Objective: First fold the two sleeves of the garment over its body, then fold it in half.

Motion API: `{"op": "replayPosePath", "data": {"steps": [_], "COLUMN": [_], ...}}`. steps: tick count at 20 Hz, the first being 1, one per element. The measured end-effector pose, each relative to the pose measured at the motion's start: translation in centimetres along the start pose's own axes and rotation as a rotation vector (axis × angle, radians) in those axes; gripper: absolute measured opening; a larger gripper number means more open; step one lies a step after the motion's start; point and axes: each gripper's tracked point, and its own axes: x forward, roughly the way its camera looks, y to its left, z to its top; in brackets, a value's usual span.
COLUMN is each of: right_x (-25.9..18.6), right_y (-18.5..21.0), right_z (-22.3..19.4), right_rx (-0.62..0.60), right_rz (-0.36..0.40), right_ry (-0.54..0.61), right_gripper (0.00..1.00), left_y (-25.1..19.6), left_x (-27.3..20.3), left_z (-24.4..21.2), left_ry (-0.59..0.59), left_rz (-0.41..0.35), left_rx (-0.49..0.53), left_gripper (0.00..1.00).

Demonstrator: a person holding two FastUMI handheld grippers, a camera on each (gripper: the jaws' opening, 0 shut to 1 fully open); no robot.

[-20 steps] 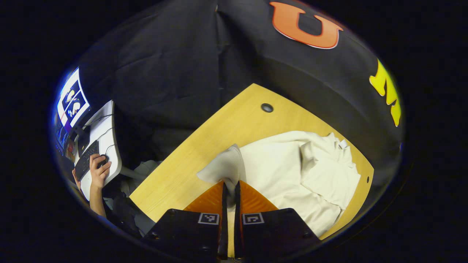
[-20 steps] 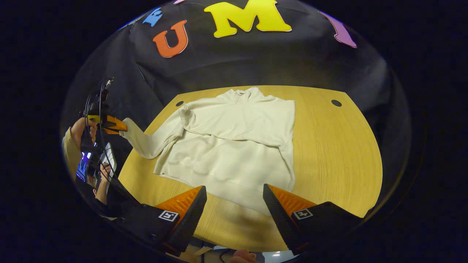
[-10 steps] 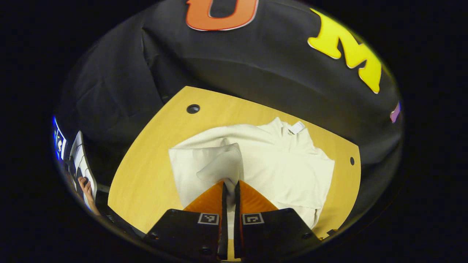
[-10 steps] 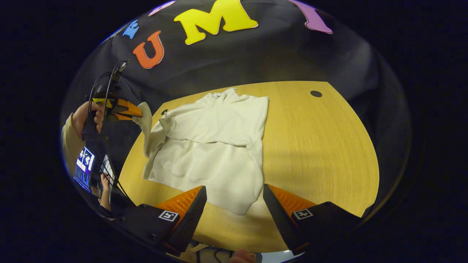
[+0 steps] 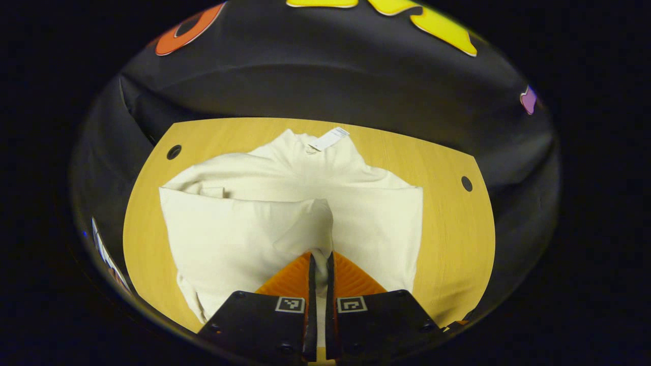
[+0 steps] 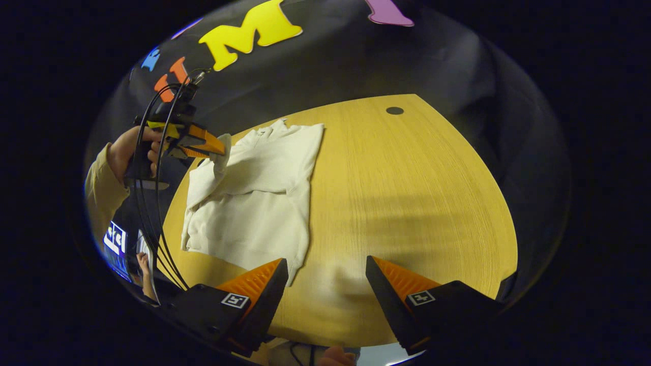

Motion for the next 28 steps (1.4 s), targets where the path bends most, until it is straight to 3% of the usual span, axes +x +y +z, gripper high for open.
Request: {"op": "replayPosePath", "data": {"steps": [1, 2, 8, 9, 10, 12, 14, 15, 16, 17, 18, 21, 25, 26, 28], "right_x": [0.1, 0.2, 0.4, 0.6, 0.7, 0.9, 0.9, 1.0, 1.0, 0.9, 0.9, 1.1, 1.1, 1.3, 1.6], "right_y": [-0.6, -1.1, -1.3, -1.1, -1.0, -0.6, -0.2, 0.0, 0.2, 0.6, 1.0, 2.1, 4.8, 5.5, 6.9], "right_z": [-0.3, -0.6, -2.3, -2.2, -2.3, -2.8, -3.2, -3.3, -3.3, -3.5, -3.5, -3.6, -3.9, -4.1, -4.5], "right_rx": [0.01, 0.017, 0.009, -0.009, -0.021, -0.02, -0.023, -0.026, -0.03, -0.033, -0.038, -0.061, -0.109, -0.116, -0.127], "right_rz": [-0.012, -0.021, -0.05, -0.054, -0.059, -0.061, -0.061, -0.06, -0.062, -0.061, -0.06, -0.055, -0.044, -0.041, -0.036], "right_ry": [0.005, 0.01, 0.04, 0.036, 0.035, 0.044, 0.052, 0.053, 0.053, 0.052, 0.051, 0.052, 0.046, 0.047, 0.053], "right_gripper": [0.93, 0.96, 0.96, 0.96, 0.92, 0.97, 0.96, 0.96, 0.96, 0.96, 0.97, 0.96, 0.96, 0.96, 0.96], "left_y": [-1.5, -3.0, -7.7, -7.6, -7.4, -8.6, -8.7, -8.6, -8.6, -8.5, -8.4, -6.7, -1.9, 0.1, 3.6], "left_x": [0.6, 1.2, 3.0, 5.0, 4.2, 3.9, 3.2, 3.0, 2.6, 2.2, 1.6, -0.8, -5.1, -5.7, -6.9], "left_z": [0.1, 0.3, 2.2, -2.8, 1.3, 1.4, 1.5, 1.6, 2.0, 2.2, 2.3, 2.8, 1.0, 0.3, -1.6], "left_ry": [0.013, 0.017, 0.045, 0.051, 0.052, 0.048, 0.038, 0.025, 0.004, -0.014, -0.028, -0.082, -0.123, -0.127, -0.124], "left_rz": [-0.008, -0.023, -0.058, -0.051, -0.062, -0.093, -0.094, -0.096, -0.096, -0.101, -0.113, -0.11, -0.082, -0.067, -0.048], "left_rx": [0.013, 0.025, 0.054, 0.053, 0.047, 0.03, 0.031, 0.034, 0.031, 0.027, 0.02, 0.02, 0.016, 0.008, -0.007], "left_gripper": [0.09, 0.09, 0.1, 0.1, 0.1, 0.2, 0.39, 0.69, 0.67, 0.84, 0.89, 0.96, 0.96, 1.0, 0.96]}}
